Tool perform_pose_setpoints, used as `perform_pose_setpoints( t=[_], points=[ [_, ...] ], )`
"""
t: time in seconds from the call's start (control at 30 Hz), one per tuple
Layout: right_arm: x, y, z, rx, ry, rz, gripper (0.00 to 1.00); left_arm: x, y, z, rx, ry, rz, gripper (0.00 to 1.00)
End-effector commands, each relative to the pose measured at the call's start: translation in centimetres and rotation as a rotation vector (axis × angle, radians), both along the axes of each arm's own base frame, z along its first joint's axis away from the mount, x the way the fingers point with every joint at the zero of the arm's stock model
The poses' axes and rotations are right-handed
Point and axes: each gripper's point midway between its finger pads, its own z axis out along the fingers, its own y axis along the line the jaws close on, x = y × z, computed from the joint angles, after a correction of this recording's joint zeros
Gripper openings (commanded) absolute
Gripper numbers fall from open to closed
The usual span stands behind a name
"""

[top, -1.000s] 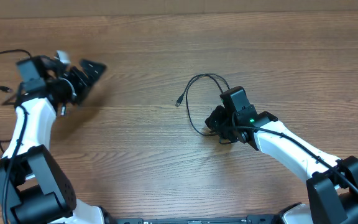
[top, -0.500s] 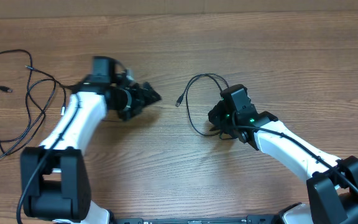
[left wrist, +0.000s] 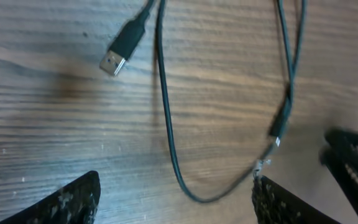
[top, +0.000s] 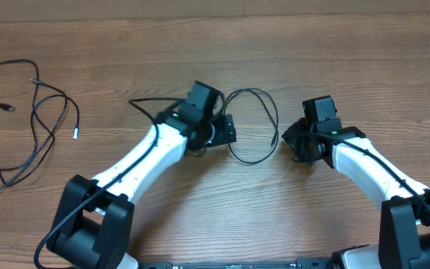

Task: Untangle cables
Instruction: 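Lower the left gripper onto the remaining cable and grasp it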

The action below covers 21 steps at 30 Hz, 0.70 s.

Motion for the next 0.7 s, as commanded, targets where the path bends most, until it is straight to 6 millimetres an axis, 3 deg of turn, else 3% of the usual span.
perform_pose_setpoints(
  t=[0.0, 0.17, 0.4, 0.47, 0.57, 0.67],
  points=[
    [-0.8, 1.2, -0.3, 0.039, 0.028, 0.032, 0.36, 0.8, 1.3, -1.5, 0.138, -0.045, 0.140, 0.77],
    [-1.2, 2.4, -0.3, 0.028, 0.024, 0.070, 0.32, 0.5, -0.6, -3.3, 0.137, -0.039, 0.113, 0.65],
    [-0.9, 2.8, -0.1, 0.021, 0.001, 0.083, 0.32, 0.8, -1.1, -6.7, 0.157, -0.007, 0.107, 0.49],
    [-0.9, 2.7, -0.2, 0.013, 0.003, 0.080, 0.32, 0.9, -1.0, -7.0, 0.158, -0.006, 0.109, 0.41],
    [-0.9, 2.4, -0.3, -0.001, 0.001, 0.074, 0.32, 0.9, -1.0, -7.0, 0.158, -0.004, 0.106, 0.20],
    [-0.9, 2.4, -0.3, -0.001, 0.001, 0.074, 0.32, 0.7, -0.9, -6.9, 0.188, -0.012, 0.033, 0.15]
  ],
)
